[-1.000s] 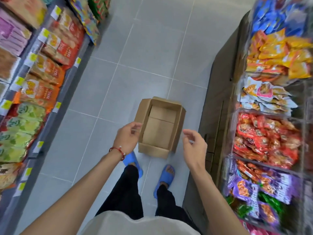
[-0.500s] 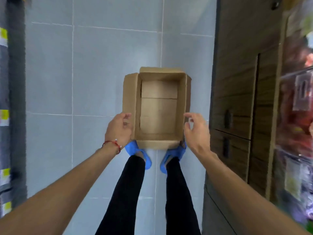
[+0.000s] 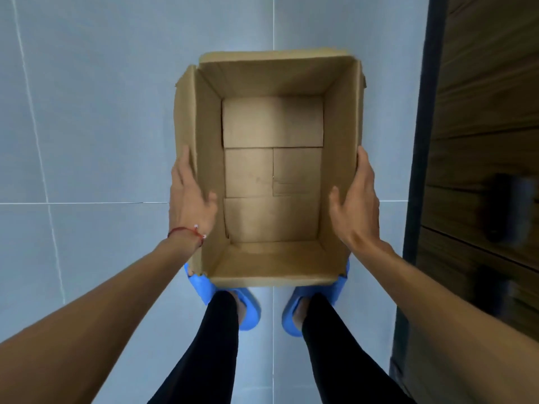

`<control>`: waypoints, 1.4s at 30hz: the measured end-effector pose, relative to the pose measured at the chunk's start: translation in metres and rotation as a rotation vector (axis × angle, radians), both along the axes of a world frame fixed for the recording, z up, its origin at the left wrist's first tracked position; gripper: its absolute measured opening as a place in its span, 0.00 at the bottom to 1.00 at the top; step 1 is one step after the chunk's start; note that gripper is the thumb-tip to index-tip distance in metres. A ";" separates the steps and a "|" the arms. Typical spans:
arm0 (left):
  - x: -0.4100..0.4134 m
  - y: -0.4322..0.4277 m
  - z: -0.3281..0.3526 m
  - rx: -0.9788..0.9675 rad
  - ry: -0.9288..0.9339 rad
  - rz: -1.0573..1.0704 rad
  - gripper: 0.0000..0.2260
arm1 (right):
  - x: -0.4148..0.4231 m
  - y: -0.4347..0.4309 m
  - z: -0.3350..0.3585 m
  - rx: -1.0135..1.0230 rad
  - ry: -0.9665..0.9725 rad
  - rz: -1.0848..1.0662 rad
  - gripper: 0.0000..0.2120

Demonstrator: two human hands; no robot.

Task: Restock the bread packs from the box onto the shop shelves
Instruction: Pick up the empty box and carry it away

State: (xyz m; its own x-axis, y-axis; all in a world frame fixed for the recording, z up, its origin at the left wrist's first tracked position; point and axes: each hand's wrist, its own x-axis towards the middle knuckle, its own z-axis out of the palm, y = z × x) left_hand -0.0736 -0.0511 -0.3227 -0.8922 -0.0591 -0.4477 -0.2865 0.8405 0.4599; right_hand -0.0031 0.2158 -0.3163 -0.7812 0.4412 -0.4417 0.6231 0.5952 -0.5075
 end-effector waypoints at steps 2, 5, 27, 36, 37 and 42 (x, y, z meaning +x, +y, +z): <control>-0.001 0.003 -0.013 -0.026 0.028 0.017 0.42 | 0.000 0.000 -0.016 -0.013 0.023 -0.032 0.42; 0.001 0.005 -0.018 0.005 0.015 0.011 0.44 | 0.000 -0.001 -0.024 -0.077 0.020 -0.094 0.43; -0.024 -0.055 0.364 0.069 0.011 0.200 0.48 | -0.067 -0.071 0.368 -0.146 0.079 0.218 0.52; -0.077 -0.101 0.546 0.121 0.205 0.120 0.42 | -0.106 -0.116 0.551 -0.143 0.209 0.205 0.50; -0.085 -0.104 0.562 0.126 0.223 0.103 0.41 | -0.110 -0.120 0.565 -0.136 0.229 0.196 0.49; -0.128 -0.111 0.624 0.112 0.280 0.021 0.40 | -0.143 -0.125 0.616 -0.125 0.280 0.138 0.48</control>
